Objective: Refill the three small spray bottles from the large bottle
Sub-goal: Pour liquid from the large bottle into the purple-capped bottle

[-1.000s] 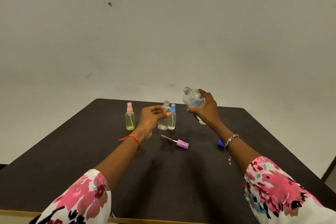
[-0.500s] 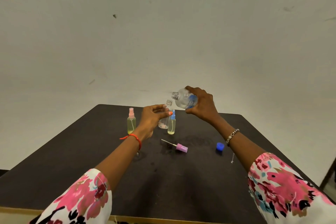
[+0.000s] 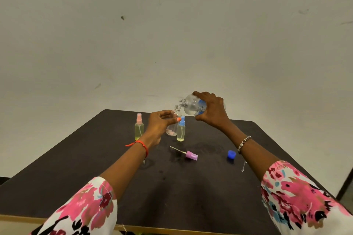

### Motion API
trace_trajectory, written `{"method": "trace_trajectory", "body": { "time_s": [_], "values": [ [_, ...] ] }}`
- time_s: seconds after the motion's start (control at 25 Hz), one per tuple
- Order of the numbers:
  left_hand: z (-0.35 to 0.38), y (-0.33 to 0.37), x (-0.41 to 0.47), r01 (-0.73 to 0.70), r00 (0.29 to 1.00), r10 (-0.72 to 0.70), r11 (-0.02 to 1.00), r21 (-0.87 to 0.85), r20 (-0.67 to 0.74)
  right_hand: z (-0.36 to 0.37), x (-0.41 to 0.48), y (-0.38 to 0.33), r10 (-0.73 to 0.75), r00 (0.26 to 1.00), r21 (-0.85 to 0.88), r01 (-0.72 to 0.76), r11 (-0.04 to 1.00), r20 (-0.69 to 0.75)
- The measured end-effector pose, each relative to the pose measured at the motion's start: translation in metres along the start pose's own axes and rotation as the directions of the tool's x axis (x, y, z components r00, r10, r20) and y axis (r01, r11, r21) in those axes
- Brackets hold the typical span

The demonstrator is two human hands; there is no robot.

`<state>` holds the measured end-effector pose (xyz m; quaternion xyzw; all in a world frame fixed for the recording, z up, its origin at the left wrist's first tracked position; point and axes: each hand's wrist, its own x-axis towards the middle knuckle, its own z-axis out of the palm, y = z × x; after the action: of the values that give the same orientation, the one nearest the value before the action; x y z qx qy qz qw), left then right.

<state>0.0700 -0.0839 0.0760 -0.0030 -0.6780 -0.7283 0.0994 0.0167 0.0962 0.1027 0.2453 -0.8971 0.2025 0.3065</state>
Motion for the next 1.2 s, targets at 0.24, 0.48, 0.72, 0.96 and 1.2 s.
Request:
{"method": "trace_trajectory", "body": {
  "time_s": [0.24,0.48,0.72,0.96,1.2],
  "values": [
    [0.0009,0.0001,-0.0027,0.013,1.000,-0.013,1.000,0.009,0.003,0.0013,-0.0006,0.0019,-0.016,1.000,-0.015,0.016,1.000,0.000],
    [0.0019,0.0013,-0.0055,0.003,1.000,-0.003,1.000,0.007,0.010,-0.0011,0.0000,0.0025,-0.034,0.999,-0.028,0.034,0.999,-0.012],
    [0.0027,0.0017,-0.0086,0.004,1.000,-0.004,1.000,0.003,0.017,-0.0032,-0.0011,0.0030,-0.056,0.998,-0.039,0.056,0.998,-0.022],
    [0.0032,0.0019,-0.0090,-0.004,1.000,0.004,1.000,0.006,0.015,-0.0057,-0.0002,0.0015,-0.061,0.998,-0.075,0.060,0.995,-0.022],
    [0.0043,0.0021,-0.0079,-0.003,1.000,0.003,1.000,0.012,0.012,-0.0067,-0.0007,0.0022,-0.070,0.997,-0.076,0.068,0.995,-0.026]
  ]
}}
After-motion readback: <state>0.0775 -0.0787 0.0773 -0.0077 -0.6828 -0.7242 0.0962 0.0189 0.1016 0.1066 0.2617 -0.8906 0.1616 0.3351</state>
